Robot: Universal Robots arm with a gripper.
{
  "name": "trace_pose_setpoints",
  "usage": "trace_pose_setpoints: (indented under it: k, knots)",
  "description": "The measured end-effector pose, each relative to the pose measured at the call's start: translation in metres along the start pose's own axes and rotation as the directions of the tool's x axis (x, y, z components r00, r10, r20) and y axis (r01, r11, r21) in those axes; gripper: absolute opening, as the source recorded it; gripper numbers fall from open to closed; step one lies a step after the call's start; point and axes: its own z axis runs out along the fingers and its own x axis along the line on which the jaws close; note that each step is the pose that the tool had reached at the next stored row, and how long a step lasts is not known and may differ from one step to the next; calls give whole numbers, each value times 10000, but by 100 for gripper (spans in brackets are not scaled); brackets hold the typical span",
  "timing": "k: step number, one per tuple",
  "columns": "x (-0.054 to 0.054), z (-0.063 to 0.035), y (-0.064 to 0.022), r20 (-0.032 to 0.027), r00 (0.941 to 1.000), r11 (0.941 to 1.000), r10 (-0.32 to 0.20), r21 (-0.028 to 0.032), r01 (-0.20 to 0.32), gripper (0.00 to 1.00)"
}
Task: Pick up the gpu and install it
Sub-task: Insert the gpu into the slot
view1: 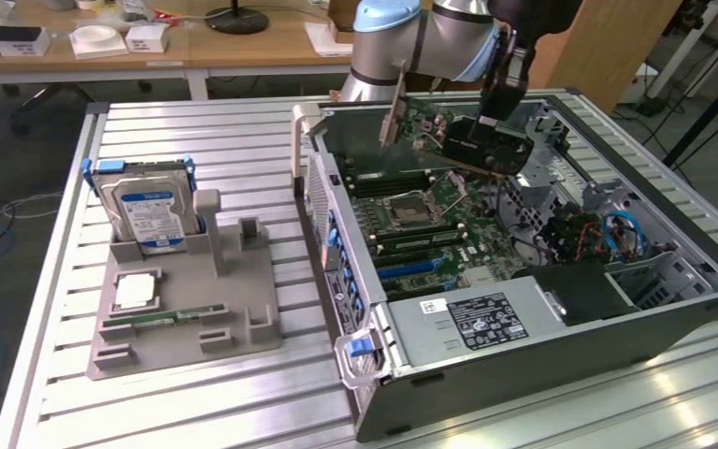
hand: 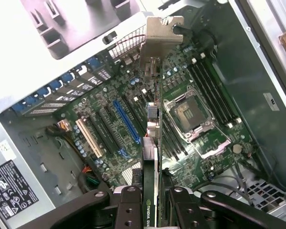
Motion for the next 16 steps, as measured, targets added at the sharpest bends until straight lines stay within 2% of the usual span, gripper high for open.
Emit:
trace_pose_setpoints:
  k: [9, 13, 16]
  knots:
    - [0, 0, 0, -10, 9963, 9963, -860, -11, 860, 26]
    - [0, 1, 0, -17, 9882, 9882, -1531, -21, 1531, 26]
    - [0, 2, 0, -20, 9831, 9831, -1832, -25, 1832, 26]
